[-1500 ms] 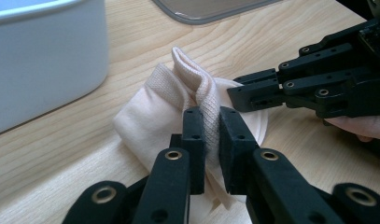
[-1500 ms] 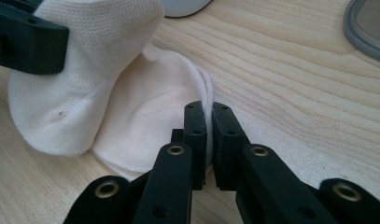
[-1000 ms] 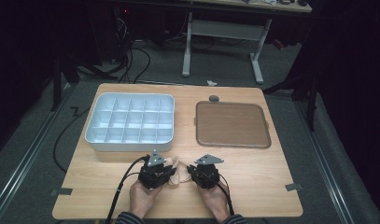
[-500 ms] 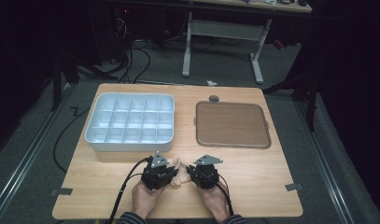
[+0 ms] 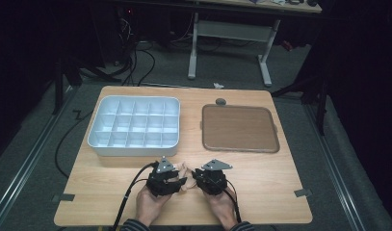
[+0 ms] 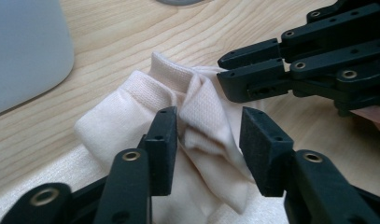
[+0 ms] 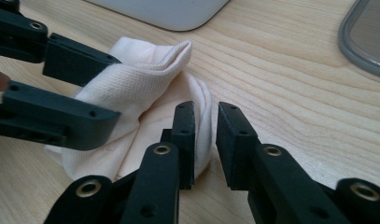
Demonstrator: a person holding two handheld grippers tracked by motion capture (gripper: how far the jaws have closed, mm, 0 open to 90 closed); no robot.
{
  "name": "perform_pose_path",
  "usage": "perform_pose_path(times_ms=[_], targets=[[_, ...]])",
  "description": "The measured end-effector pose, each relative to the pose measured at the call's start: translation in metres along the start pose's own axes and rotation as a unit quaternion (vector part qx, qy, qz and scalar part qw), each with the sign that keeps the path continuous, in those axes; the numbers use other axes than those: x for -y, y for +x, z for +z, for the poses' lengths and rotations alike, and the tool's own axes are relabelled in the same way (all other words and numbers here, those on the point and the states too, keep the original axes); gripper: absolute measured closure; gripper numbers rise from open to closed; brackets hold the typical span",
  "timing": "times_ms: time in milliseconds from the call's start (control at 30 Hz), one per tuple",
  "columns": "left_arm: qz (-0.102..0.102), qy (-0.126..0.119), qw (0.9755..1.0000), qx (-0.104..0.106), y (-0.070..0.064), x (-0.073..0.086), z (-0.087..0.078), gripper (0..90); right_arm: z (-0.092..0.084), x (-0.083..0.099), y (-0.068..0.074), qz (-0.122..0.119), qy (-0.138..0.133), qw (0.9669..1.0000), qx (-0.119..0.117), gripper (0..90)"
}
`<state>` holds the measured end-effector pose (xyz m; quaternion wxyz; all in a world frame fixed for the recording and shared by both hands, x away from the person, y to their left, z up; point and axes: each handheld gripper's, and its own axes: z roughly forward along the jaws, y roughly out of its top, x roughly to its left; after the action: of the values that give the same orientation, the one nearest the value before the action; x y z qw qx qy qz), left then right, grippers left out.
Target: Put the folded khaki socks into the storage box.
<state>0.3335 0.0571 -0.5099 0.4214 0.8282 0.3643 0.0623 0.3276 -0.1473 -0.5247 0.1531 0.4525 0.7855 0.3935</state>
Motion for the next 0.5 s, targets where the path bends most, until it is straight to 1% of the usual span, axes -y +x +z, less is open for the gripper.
perform_pose_path(times_ms=[100,133,167,233,267,333,400,500], targets=[[0.001,-0.007,1.0,0.004,0.0,0.0,-0.006,53.8,-0.004,0.0,0.0,0.0,-0.005,1.0,0.001,75.7],[0.001,-0.01,0.9999,0.001,-0.001,0.0,-0.007,53.6,-0.006,0.0,-0.001,-0.001,-0.008,1.0,0.0,75.7],[-0.002,-0.015,0.9999,0.003,-0.001,0.0,-0.009,53.4,-0.008,-0.001,0.0,0.0,-0.01,0.9999,0.001,75.7],[-0.003,-0.02,0.9998,0.006,-0.001,0.0,-0.013,53.4,-0.012,-0.001,0.0,-0.002,-0.015,0.9999,0.0,75.7],[-0.002,-0.022,0.9997,0.006,0.0,0.0,-0.016,53.3,-0.014,-0.001,0.0,-0.001,-0.017,0.9999,0.0,75.7],[-0.007,-0.029,0.9995,0.005,0.001,0.0,-0.019,53.3,-0.018,-0.001,0.0,-0.002,-0.019,0.9998,-0.002,75.7],[-0.01,-0.031,0.9995,0.001,0.003,0.001,-0.022,53.3,-0.022,-0.003,0.0,-0.002,-0.023,0.9997,-0.005,75.8],[-0.024,-0.032,0.9991,-0.011,0.008,0.005,-0.025,53.3,-0.028,-0.007,0.003,-0.01,-0.034,0.9993,-0.008,75.2]])
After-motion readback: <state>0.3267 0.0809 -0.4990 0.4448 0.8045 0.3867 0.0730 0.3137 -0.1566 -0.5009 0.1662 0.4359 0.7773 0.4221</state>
